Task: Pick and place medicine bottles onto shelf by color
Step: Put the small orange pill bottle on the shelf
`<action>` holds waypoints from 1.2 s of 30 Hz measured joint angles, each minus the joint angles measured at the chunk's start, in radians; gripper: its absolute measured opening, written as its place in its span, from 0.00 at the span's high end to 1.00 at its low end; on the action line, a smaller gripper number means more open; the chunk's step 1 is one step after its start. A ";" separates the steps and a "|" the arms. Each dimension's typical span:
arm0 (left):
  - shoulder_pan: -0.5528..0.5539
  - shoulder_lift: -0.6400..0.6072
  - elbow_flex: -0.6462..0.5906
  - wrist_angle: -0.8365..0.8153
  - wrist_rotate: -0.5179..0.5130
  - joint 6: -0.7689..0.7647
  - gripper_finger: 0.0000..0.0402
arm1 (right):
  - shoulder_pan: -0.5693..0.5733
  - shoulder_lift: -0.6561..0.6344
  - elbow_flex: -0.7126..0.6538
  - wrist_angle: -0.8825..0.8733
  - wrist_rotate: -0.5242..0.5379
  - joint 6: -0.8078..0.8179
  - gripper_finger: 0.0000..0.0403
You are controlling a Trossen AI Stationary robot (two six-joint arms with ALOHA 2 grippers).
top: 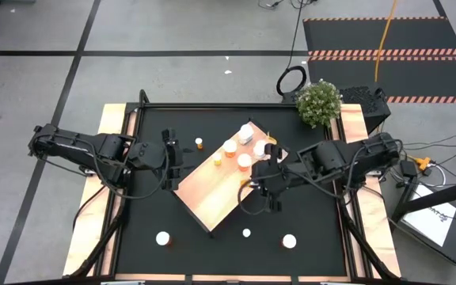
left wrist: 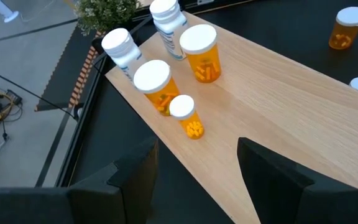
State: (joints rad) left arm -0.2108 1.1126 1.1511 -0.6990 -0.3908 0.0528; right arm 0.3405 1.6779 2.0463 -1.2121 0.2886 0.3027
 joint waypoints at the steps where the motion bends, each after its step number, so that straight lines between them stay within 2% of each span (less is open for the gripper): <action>1: 0.000 0.000 0.000 0.000 0.000 0.000 0.44 | -0.006 0.013 0.024 -0.016 0.000 -0.010 0.72; 7: 0.000 0.000 0.000 0.000 0.000 0.002 0.44 | -0.043 0.085 0.159 -0.092 -0.005 -0.045 0.72; 11: 0.000 0.000 0.000 -0.001 0.000 0.008 0.44 | -0.067 0.105 0.203 -0.109 -0.030 -0.073 0.72; 20: 0.000 0.000 0.000 0.000 -0.001 0.014 0.44 | -0.130 0.105 0.206 -0.089 -0.055 -0.099 0.72; 28: 0.000 0.000 0.000 0.001 -0.001 0.017 0.44 | -0.183 0.182 0.206 -0.060 -0.059 -0.144 0.72; 36: 0.000 0.000 0.000 0.000 -0.001 0.018 0.44 | -0.211 0.264 0.206 -0.056 -0.114 -0.159 0.72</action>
State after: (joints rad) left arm -0.2108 1.1130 1.1511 -0.6991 -0.3918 0.0711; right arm 0.1291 1.9417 2.2520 -1.2681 0.1741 0.1441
